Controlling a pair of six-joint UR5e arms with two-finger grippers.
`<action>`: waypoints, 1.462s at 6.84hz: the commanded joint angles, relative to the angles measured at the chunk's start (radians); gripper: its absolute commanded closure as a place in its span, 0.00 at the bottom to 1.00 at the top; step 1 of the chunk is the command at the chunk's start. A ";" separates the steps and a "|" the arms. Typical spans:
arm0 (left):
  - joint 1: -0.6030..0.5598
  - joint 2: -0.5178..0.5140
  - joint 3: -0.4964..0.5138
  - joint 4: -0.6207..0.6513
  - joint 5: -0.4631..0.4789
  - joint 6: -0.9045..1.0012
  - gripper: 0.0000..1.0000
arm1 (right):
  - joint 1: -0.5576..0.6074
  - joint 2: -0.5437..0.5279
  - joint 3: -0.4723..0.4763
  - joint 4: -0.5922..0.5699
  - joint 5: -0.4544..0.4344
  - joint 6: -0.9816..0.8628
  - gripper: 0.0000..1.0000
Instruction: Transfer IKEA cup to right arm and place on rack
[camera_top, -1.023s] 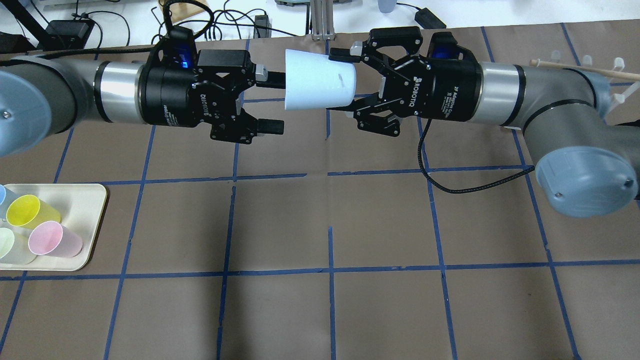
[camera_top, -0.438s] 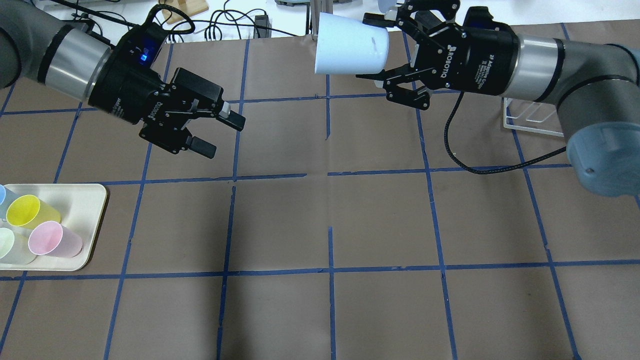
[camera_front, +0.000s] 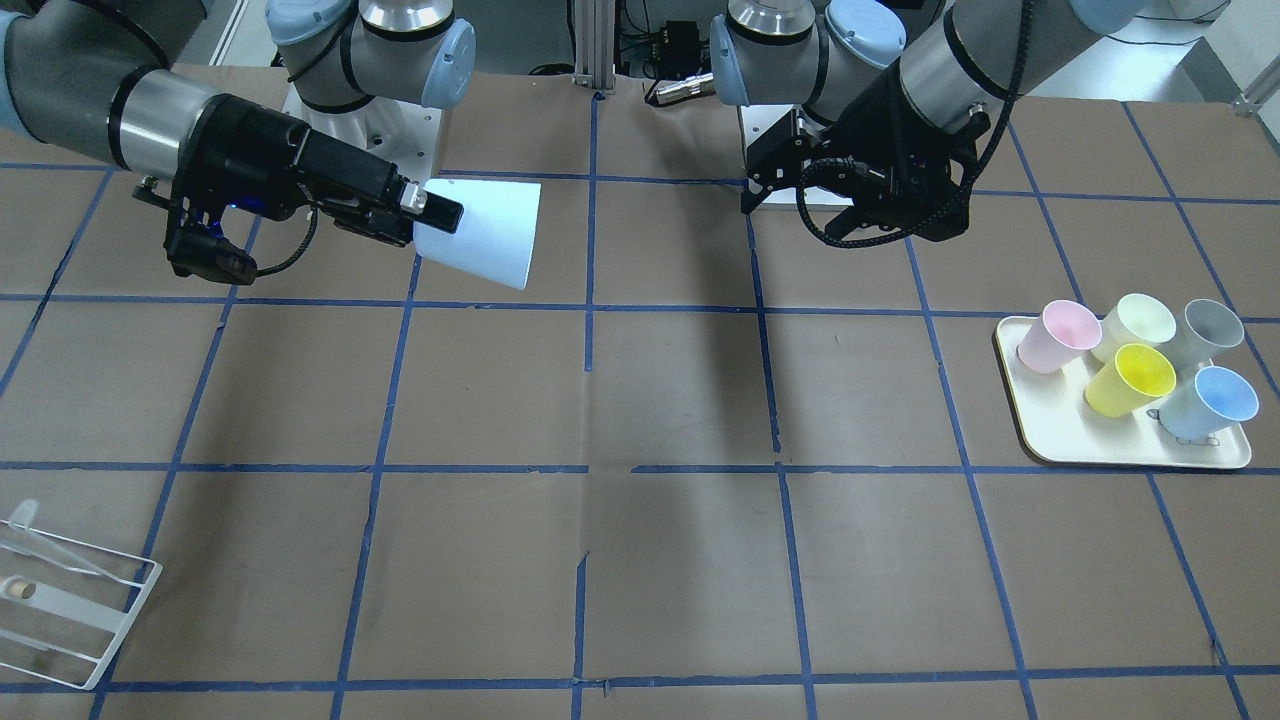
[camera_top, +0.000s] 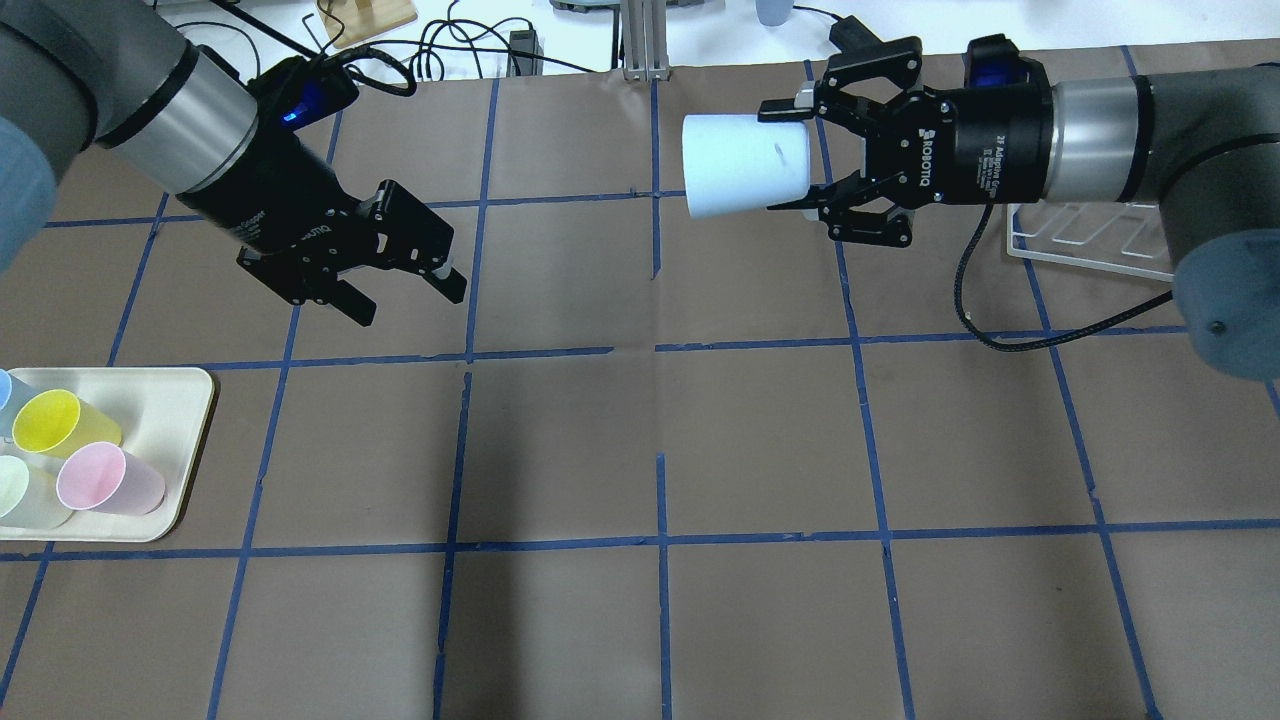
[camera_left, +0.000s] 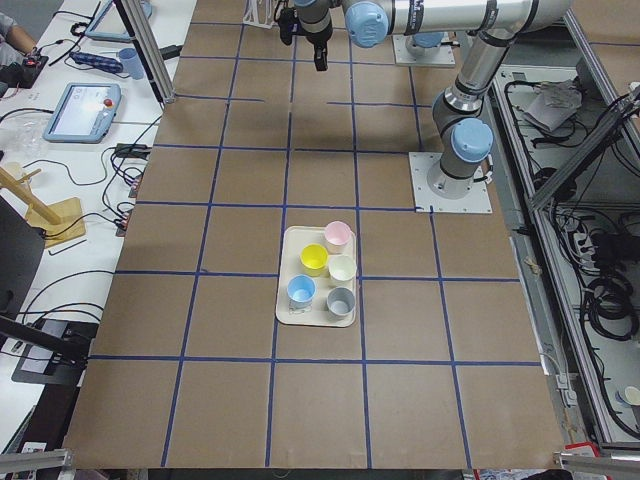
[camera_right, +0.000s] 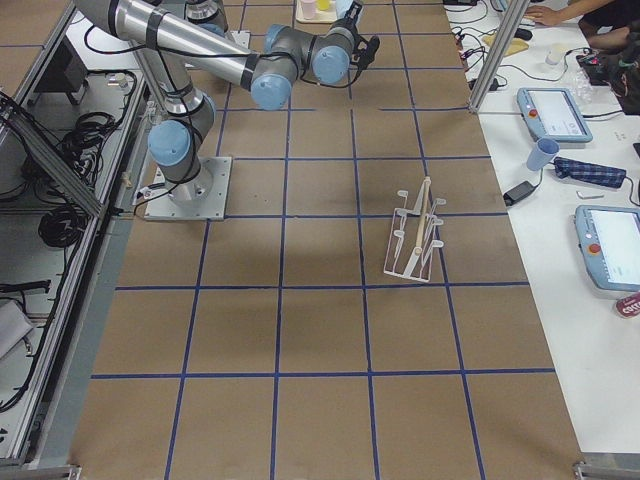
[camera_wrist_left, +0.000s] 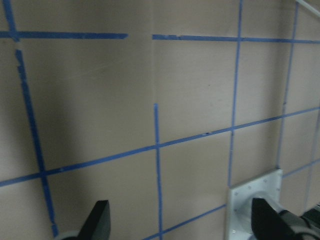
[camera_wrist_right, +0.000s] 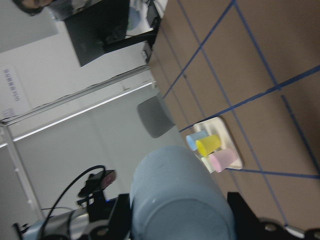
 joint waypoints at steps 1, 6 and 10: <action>-0.065 -0.010 0.010 0.081 0.167 -0.041 0.00 | -0.021 0.007 -0.081 -0.006 -0.331 -0.003 0.64; -0.075 -0.017 0.021 0.219 0.265 -0.034 0.00 | -0.035 0.023 -0.148 -0.065 -0.945 -0.293 0.67; -0.076 -0.030 0.035 0.196 0.346 -0.193 0.00 | -0.049 0.173 -0.288 -0.172 -1.190 -0.591 0.69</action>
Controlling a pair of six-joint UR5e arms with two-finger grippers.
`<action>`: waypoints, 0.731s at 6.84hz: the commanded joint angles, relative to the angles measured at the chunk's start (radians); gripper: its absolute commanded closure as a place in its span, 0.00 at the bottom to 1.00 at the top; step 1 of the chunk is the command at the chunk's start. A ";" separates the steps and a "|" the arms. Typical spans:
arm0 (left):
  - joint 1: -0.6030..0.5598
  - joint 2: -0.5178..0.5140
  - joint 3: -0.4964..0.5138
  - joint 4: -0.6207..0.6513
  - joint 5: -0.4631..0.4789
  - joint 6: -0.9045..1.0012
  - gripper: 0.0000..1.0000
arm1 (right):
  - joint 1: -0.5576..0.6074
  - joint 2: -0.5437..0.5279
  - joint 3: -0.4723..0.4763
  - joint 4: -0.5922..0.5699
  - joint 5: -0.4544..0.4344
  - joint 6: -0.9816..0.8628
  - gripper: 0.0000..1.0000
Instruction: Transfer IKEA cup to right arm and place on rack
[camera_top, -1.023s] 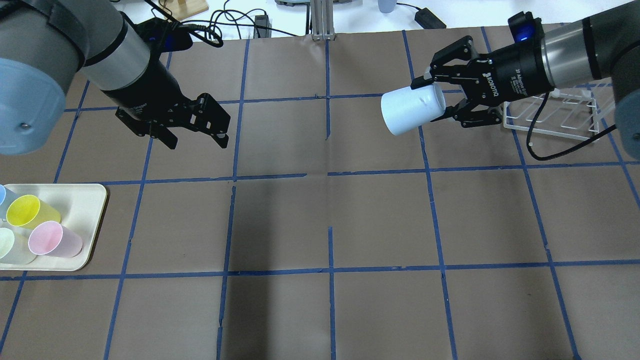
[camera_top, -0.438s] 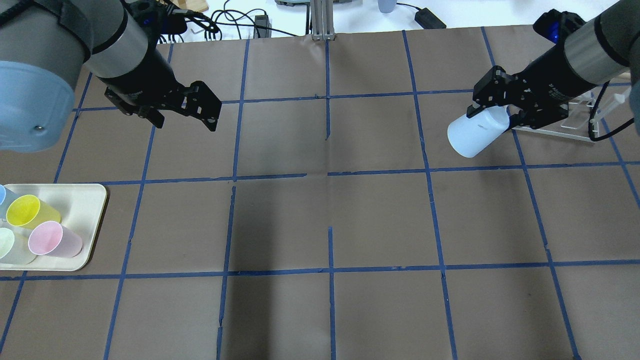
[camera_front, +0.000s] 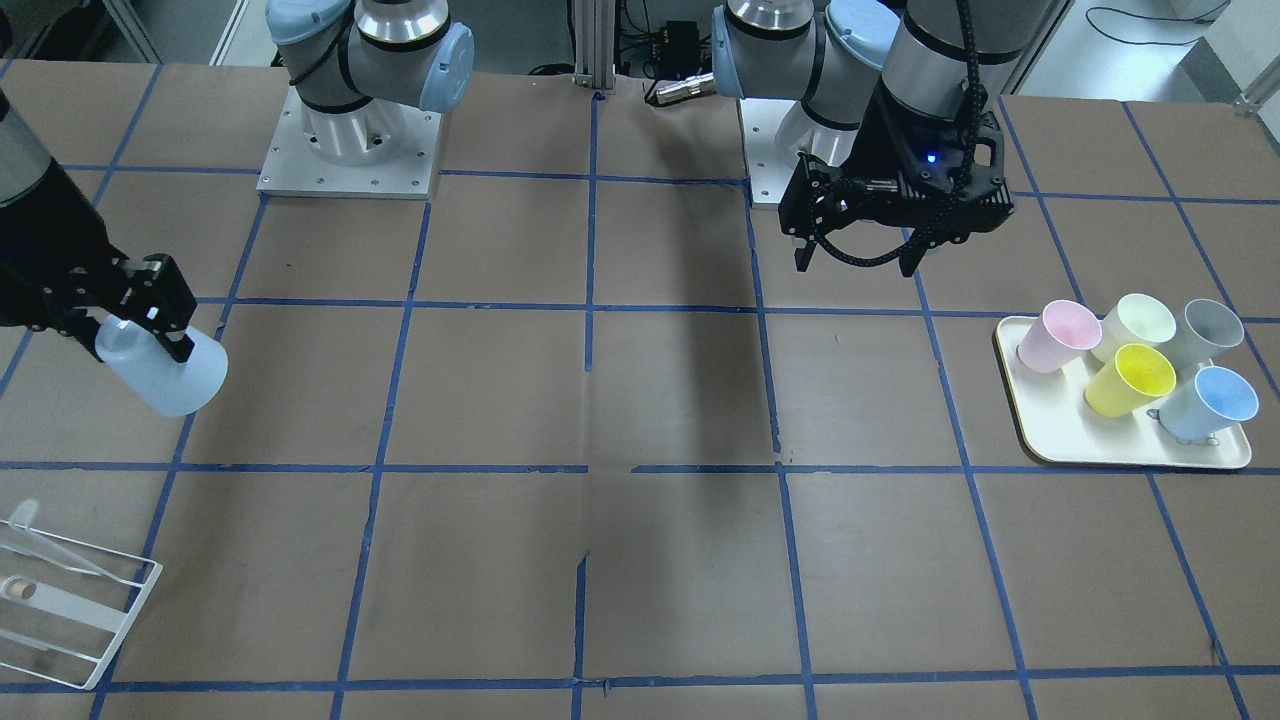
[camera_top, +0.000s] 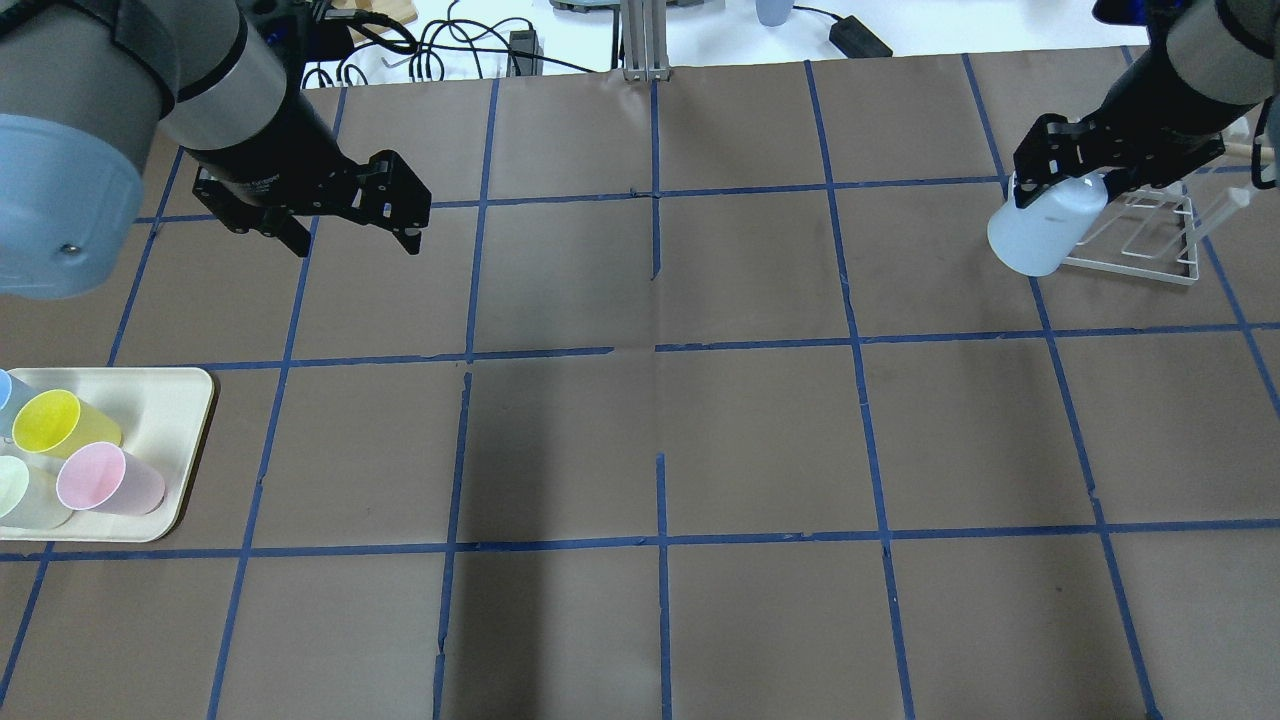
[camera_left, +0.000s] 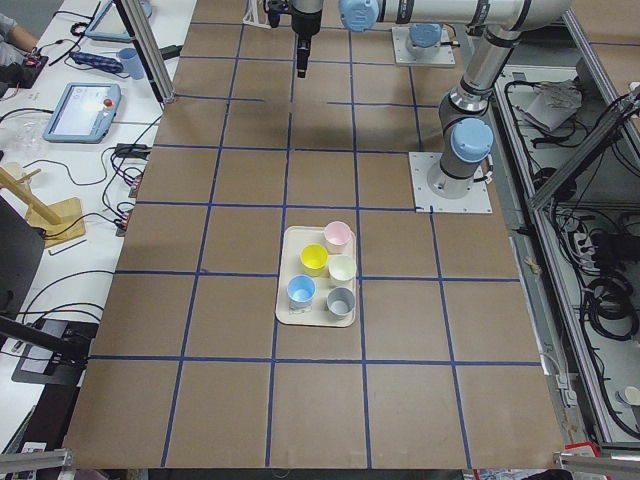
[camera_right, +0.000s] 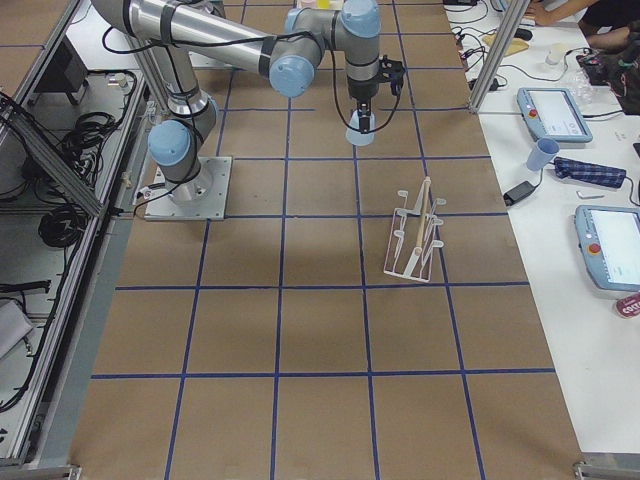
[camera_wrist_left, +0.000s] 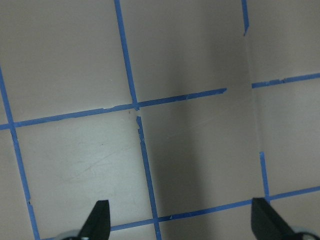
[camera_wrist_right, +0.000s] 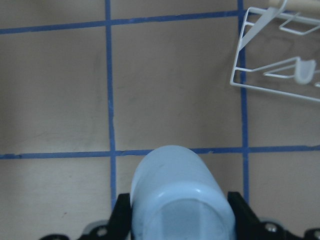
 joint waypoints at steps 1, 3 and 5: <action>-0.001 -0.005 0.006 -0.020 0.035 -0.036 0.00 | -0.026 0.080 -0.026 -0.119 -0.075 -0.140 0.69; -0.008 -0.004 0.002 -0.020 0.031 -0.038 0.00 | -0.059 0.124 -0.036 -0.159 -0.077 -0.197 0.69; -0.008 -0.002 0.005 -0.020 0.028 -0.036 0.00 | -0.076 0.174 -0.038 -0.222 -0.074 -0.233 0.68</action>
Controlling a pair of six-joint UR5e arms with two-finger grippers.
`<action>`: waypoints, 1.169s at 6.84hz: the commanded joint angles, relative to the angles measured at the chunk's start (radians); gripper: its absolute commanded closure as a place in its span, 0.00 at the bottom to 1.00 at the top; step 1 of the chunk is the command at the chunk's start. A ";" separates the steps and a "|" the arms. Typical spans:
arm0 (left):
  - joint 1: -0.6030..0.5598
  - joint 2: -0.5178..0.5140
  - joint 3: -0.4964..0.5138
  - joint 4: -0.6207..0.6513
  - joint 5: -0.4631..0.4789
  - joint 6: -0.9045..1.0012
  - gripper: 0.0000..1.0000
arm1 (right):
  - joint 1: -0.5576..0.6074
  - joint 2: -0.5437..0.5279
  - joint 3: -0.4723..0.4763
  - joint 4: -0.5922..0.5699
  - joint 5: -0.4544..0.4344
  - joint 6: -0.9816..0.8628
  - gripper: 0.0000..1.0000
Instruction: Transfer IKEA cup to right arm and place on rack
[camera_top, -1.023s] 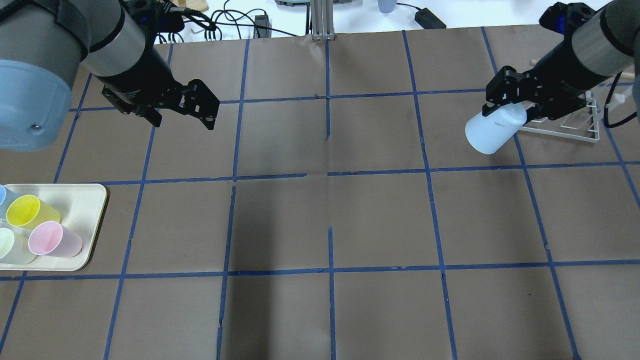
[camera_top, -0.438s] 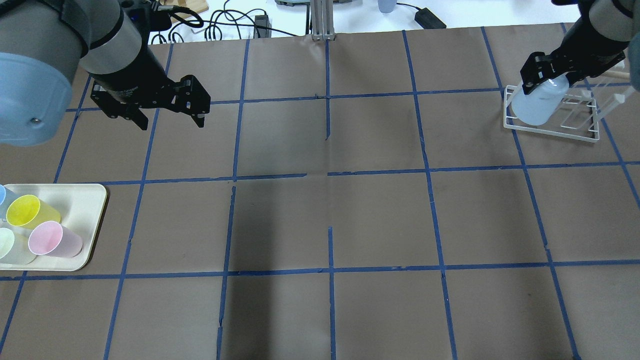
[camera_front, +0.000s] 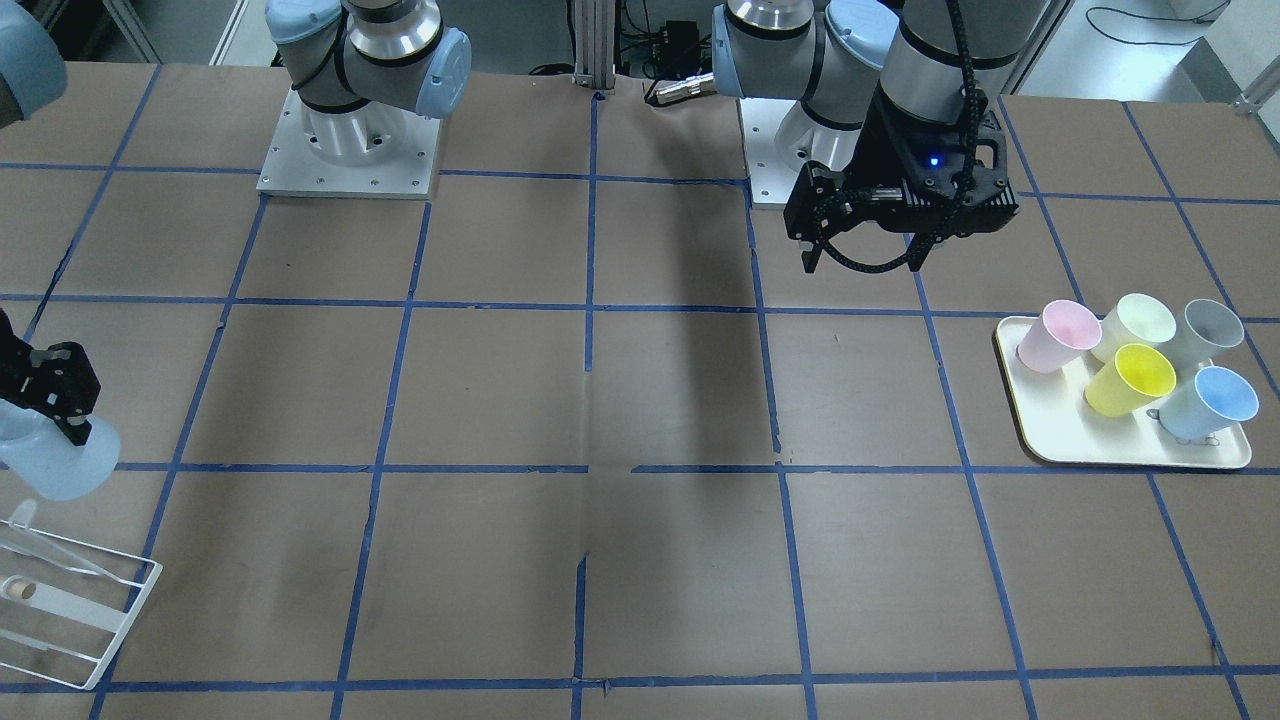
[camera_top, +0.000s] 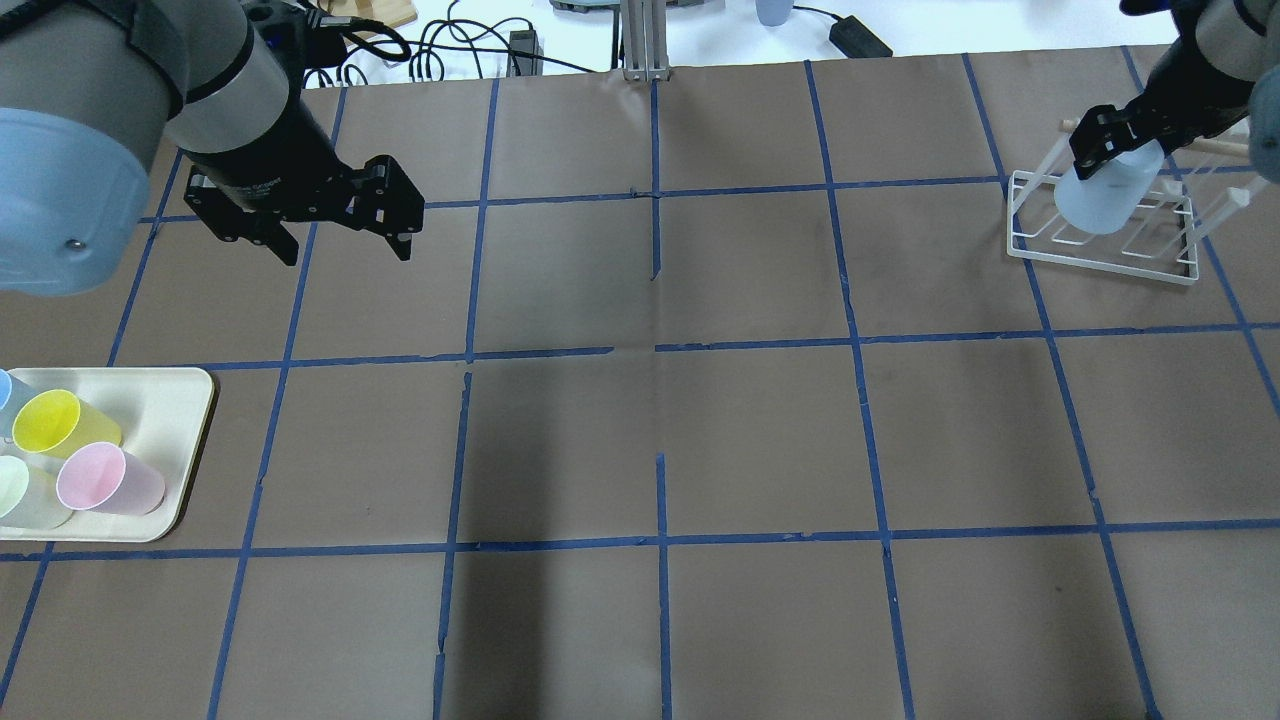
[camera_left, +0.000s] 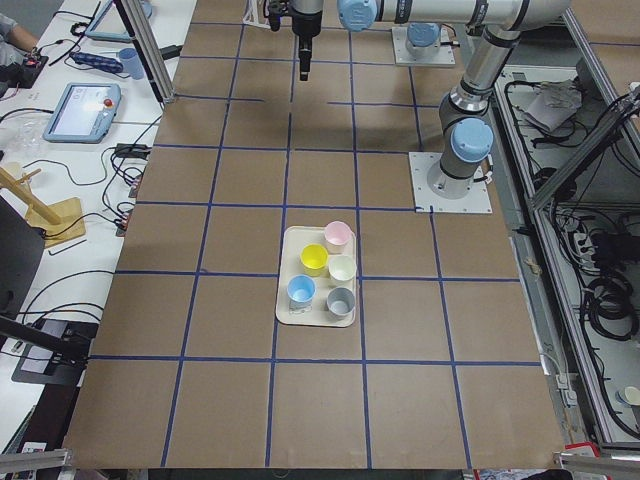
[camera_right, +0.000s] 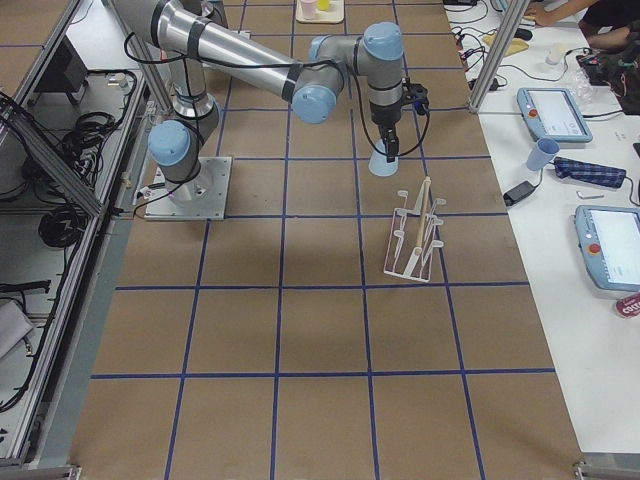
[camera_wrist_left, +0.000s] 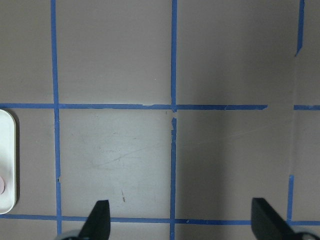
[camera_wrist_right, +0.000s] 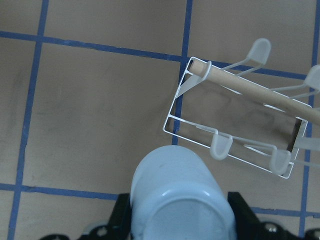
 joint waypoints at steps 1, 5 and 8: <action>-0.001 0.000 0.001 0.001 -0.001 0.002 0.00 | -0.015 0.043 -0.004 -0.052 -0.003 -0.018 0.68; -0.001 0.000 -0.007 0.011 -0.001 0.012 0.00 | -0.033 0.095 -0.063 -0.054 -0.003 -0.050 0.67; -0.002 -0.001 -0.013 0.017 0.000 0.012 0.00 | -0.033 0.132 -0.063 -0.054 -0.001 -0.047 0.65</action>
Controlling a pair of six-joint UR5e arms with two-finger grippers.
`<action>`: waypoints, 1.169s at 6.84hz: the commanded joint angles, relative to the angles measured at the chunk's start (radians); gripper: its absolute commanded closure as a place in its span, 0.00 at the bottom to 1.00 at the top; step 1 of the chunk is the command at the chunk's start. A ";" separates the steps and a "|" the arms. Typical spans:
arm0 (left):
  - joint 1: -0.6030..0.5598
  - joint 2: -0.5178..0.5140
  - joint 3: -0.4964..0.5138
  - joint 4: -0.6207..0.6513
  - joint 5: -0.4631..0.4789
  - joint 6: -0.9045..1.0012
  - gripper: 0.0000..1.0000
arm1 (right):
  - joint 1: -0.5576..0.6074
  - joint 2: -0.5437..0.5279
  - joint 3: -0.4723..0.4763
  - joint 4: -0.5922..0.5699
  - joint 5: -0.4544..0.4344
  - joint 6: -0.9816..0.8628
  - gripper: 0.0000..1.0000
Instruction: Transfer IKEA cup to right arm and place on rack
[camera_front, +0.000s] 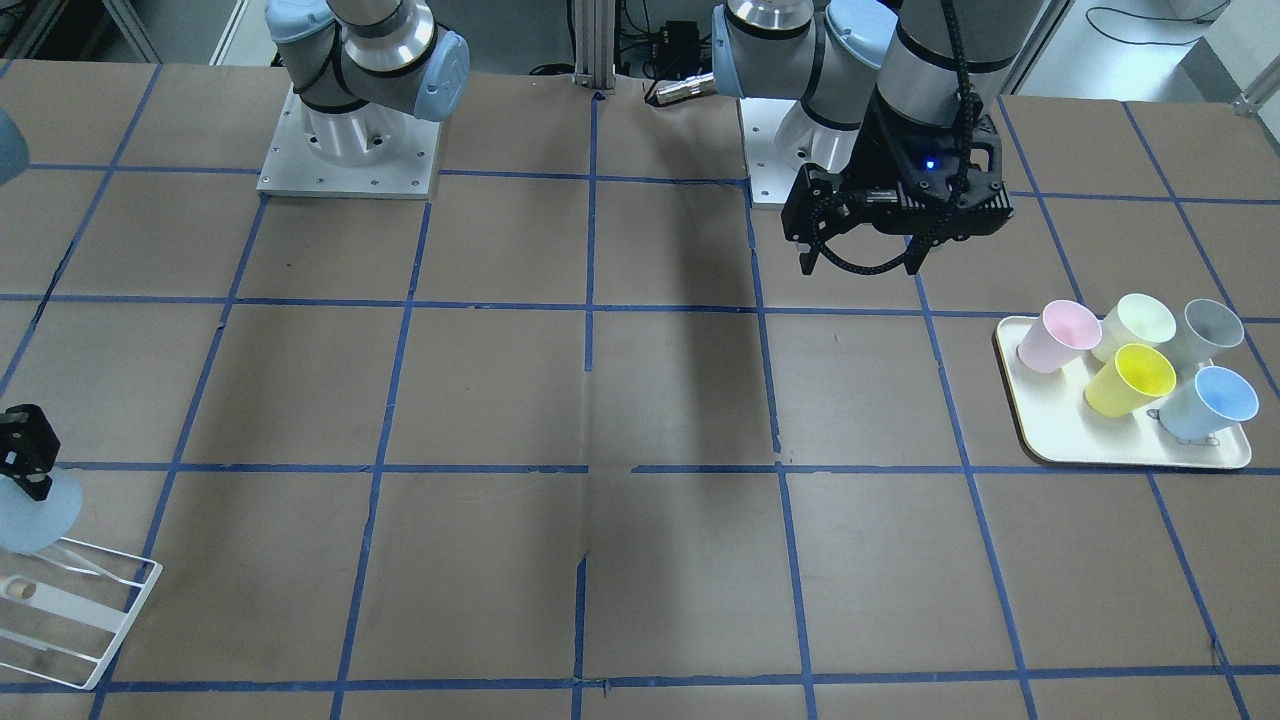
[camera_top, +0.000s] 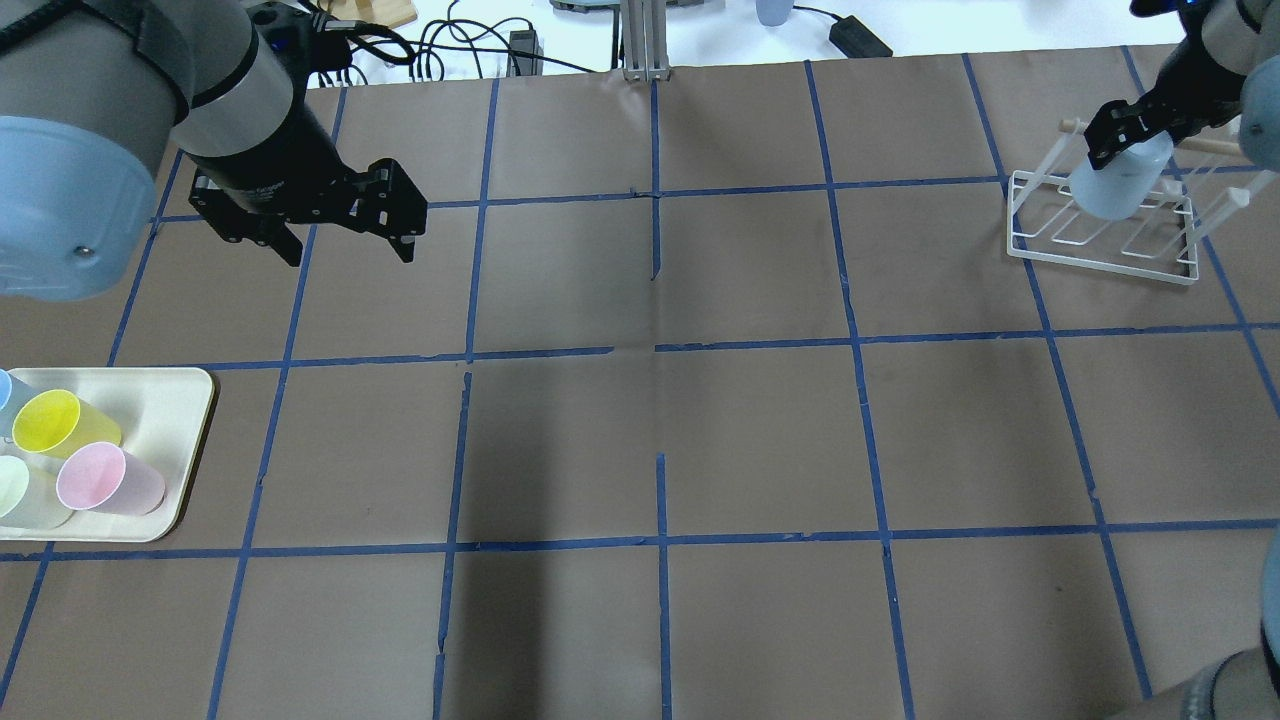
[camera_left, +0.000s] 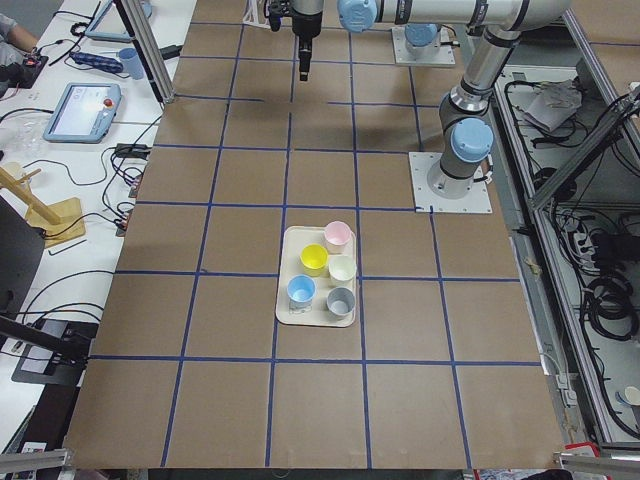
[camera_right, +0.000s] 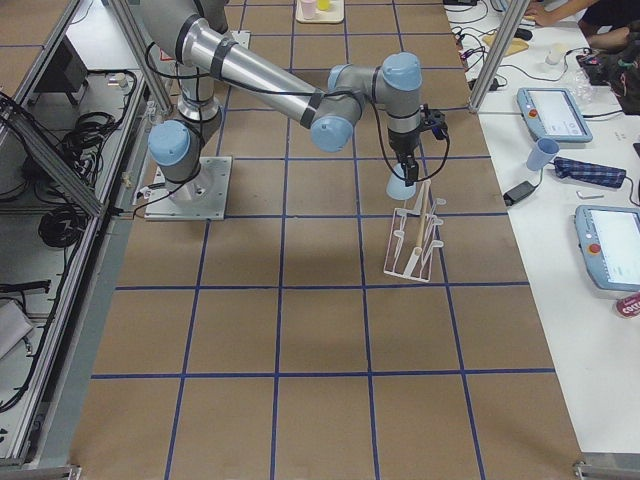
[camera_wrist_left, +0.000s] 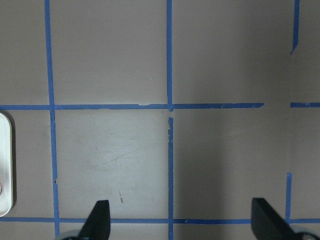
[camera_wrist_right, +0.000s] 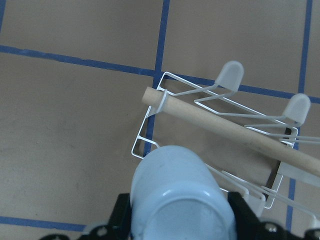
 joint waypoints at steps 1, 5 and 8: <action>-0.001 -0.001 -0.005 0.004 0.000 0.000 0.00 | 0.000 0.022 0.000 -0.002 0.002 0.004 0.62; 0.001 -0.009 -0.005 0.003 0.001 -0.001 0.00 | -0.022 0.084 -0.016 -0.005 0.007 0.007 0.39; 0.008 -0.036 0.024 -0.011 -0.054 -0.008 0.00 | -0.022 0.108 -0.019 -0.011 0.005 0.002 0.00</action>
